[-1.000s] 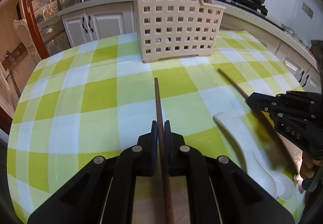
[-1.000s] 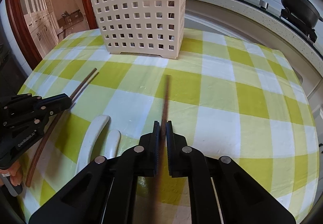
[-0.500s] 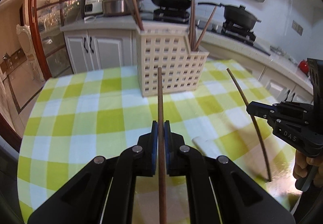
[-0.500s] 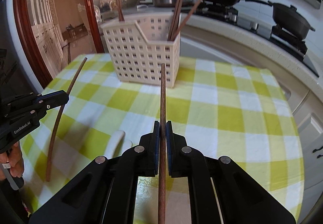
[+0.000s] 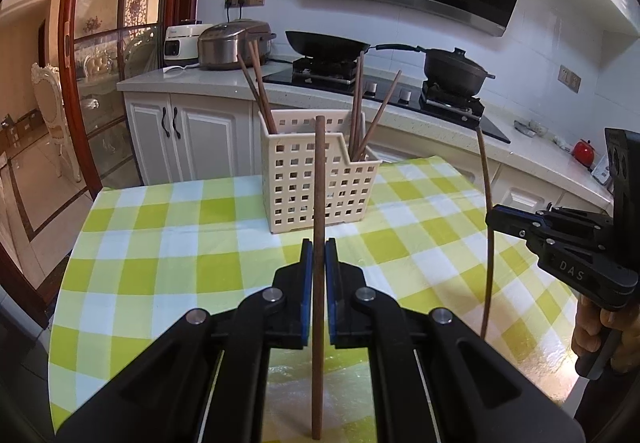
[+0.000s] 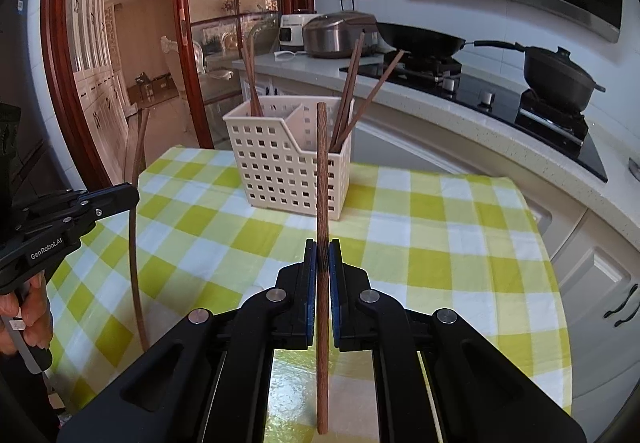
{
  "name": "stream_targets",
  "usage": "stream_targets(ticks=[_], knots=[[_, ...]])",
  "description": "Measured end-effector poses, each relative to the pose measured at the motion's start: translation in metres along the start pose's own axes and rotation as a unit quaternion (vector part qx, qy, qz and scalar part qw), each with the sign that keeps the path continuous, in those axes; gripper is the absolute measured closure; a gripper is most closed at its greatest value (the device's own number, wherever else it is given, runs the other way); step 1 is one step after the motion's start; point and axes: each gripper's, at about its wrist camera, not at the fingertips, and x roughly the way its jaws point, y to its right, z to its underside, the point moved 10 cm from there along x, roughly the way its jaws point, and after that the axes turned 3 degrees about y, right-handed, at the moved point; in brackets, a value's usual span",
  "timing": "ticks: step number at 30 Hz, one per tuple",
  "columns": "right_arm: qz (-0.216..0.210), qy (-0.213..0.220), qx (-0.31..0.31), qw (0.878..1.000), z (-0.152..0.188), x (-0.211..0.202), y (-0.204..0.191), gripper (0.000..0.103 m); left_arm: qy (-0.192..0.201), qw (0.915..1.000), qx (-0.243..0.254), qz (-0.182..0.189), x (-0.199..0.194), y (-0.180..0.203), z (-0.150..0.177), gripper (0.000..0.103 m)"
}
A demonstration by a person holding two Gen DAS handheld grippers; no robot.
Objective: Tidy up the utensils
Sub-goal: 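Lift the left tool's chopstick into the basket while the right tool lowers its chopstick in too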
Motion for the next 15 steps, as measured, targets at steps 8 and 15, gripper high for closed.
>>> stream_targets(ticks=[8,15], knots=[[0.001,0.011,0.003,1.0,-0.0041,-0.0079,0.0017,0.096,0.004,1.0,-0.001,0.005,-0.0031,0.002,-0.0022,0.097],[0.0,0.015,0.003,1.0,-0.0058,-0.0104,0.0012,0.096,0.007,0.9999,-0.004,0.007,-0.0053,0.003,-0.0041,0.097]])
